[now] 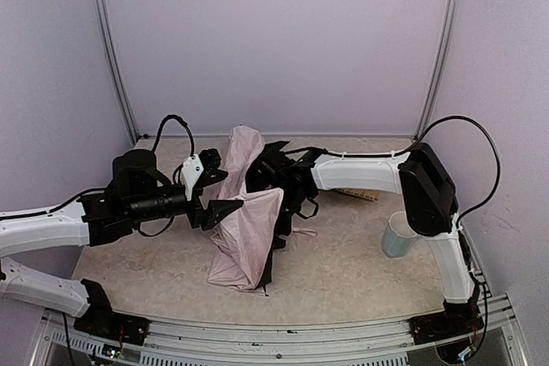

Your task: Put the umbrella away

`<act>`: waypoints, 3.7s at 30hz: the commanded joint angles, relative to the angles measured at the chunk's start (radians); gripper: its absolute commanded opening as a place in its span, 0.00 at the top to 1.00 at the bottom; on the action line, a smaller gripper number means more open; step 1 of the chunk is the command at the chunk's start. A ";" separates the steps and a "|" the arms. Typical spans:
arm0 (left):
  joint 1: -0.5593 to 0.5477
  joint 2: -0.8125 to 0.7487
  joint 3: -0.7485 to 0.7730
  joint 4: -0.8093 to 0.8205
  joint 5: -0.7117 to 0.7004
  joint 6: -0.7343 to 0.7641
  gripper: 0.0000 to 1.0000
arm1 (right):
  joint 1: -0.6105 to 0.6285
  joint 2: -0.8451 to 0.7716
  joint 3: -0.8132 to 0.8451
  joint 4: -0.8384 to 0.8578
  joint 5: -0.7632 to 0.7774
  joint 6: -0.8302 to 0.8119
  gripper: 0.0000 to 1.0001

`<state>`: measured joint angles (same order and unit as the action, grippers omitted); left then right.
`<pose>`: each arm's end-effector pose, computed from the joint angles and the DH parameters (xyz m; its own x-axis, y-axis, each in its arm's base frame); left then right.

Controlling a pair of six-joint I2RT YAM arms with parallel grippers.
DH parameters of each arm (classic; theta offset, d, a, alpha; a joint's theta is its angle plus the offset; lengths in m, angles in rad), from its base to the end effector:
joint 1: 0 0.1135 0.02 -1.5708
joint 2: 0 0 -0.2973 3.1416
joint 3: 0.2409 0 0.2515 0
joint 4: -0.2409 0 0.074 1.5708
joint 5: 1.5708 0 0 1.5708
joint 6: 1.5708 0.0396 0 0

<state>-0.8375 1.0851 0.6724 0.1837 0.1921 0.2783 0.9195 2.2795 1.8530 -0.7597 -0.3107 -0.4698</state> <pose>0.1543 -0.1826 0.3078 0.0885 0.3047 -0.9483 0.8627 0.4526 0.2259 0.2951 0.4070 0.1893 -0.1268 -0.8773 -0.4628 -0.9916 0.0996 0.0828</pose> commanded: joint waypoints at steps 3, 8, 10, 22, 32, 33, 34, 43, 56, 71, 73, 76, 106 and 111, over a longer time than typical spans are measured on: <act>-0.003 0.005 -0.005 0.069 0.024 0.034 0.28 | -0.023 -0.194 -0.184 0.128 -0.175 0.107 0.00; 0.002 0.039 -0.005 0.075 -0.070 0.017 0.28 | -0.064 -0.339 -0.380 0.211 -0.186 0.169 0.00; 0.013 0.068 0.013 0.066 -0.095 0.011 0.31 | -0.086 -0.395 -0.470 0.281 -0.170 0.195 0.00; 0.164 0.242 0.076 0.124 -0.012 -0.076 0.42 | -0.104 -0.380 -0.677 0.608 -0.043 0.134 0.17; 0.237 0.365 0.091 0.176 0.032 -0.122 0.44 | -0.103 -0.302 -0.724 0.739 -0.035 0.099 0.45; 0.244 0.383 0.102 0.172 0.035 -0.122 0.44 | -0.101 -0.293 -0.723 0.732 -0.045 0.094 0.44; 0.251 0.401 0.113 0.168 0.034 -0.121 0.44 | -0.101 -0.285 -0.725 0.728 -0.049 0.091 0.43; 0.320 0.592 0.187 0.135 0.060 -0.154 0.45 | -0.091 -0.332 -0.771 0.746 -0.094 0.116 0.75; 0.313 0.760 0.257 0.075 0.044 -0.121 0.45 | -0.089 -0.386 -0.768 0.539 -0.476 0.163 0.71; 0.367 0.897 0.351 -0.026 0.164 -0.168 0.47 | 0.230 -0.664 -0.811 0.625 0.239 0.115 0.13; 0.369 0.898 0.351 -0.027 0.166 -0.172 0.47 | 0.338 -0.643 -0.838 0.657 0.217 0.049 0.12; 0.369 0.895 0.344 -0.025 0.160 -0.180 0.48 | 0.448 -0.559 -0.802 0.655 0.199 -0.009 0.13; 0.383 0.901 0.328 0.002 0.202 -0.178 0.48 | 0.250 -0.495 -0.509 0.741 0.195 0.153 1.00; 0.384 0.901 0.327 0.003 0.202 -0.178 0.48 | 0.073 -0.352 -0.401 0.759 0.125 0.246 1.00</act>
<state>-0.4595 1.9579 1.0126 0.2092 0.3889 0.0917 1.0954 1.8320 1.3926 -0.0494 -0.1219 -0.3305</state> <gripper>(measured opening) 0.521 0.007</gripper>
